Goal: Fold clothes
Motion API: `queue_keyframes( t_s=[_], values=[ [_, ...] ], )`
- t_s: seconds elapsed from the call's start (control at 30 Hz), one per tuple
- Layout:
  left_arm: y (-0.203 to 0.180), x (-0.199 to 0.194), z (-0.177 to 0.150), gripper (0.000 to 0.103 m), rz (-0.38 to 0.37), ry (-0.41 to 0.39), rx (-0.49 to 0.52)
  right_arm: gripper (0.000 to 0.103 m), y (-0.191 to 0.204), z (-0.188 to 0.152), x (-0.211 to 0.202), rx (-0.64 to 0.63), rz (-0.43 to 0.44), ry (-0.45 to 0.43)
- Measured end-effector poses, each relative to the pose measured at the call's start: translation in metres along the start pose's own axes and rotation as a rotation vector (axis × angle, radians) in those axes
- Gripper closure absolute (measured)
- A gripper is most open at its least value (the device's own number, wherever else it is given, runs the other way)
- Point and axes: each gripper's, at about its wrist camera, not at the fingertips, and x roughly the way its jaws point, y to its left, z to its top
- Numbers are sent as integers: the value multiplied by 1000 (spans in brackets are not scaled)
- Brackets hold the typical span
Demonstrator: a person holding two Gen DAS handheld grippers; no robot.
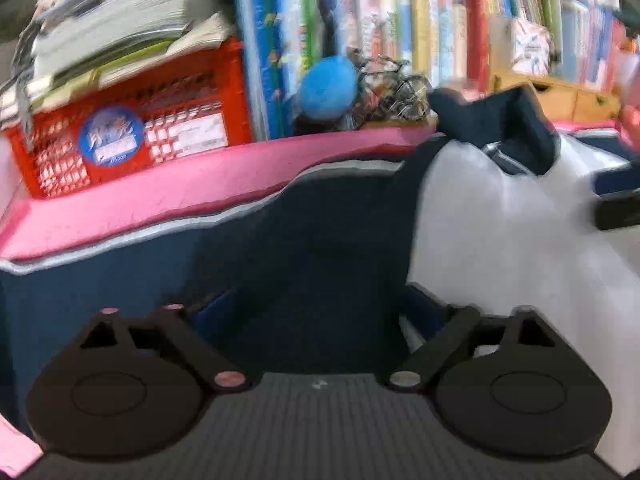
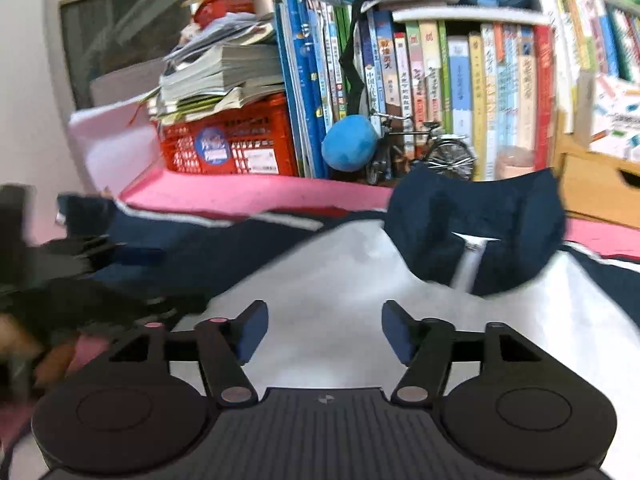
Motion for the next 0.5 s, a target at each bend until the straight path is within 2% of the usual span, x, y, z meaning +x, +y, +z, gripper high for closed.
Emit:
queue_keyframes(
  t_s=[0.03,0.1,0.17,0.27,0.33,0.37,0.4,0.43,0.5],
  values=[
    [10,1,-1,0,18,12,-18,31,-7,-5,-13,-3,-23,-5],
    [27,1,-4,0,87,7,-13,26,-25,-18,-41,-2,-82,-19],
    [43,-1,-5,0,169,8,-1,26,-50,-31,-60,17,-167,-21],
    [63,0,-2,0,343,5,21,26,-102,-52,-72,109,-367,40],
    [72,1,2,0,442,31,14,25,-143,-68,-79,189,-525,85],
    [75,0,5,0,492,45,7,25,-164,-74,-89,252,-584,81],
    [75,-2,7,10,550,56,6,26,-183,-78,-101,329,-630,65],
    [73,-6,10,17,581,52,4,26,-196,-82,-116,385,-662,30],
    [64,-21,17,17,553,8,-23,26,-218,-89,-147,469,-715,-58]
  ],
)
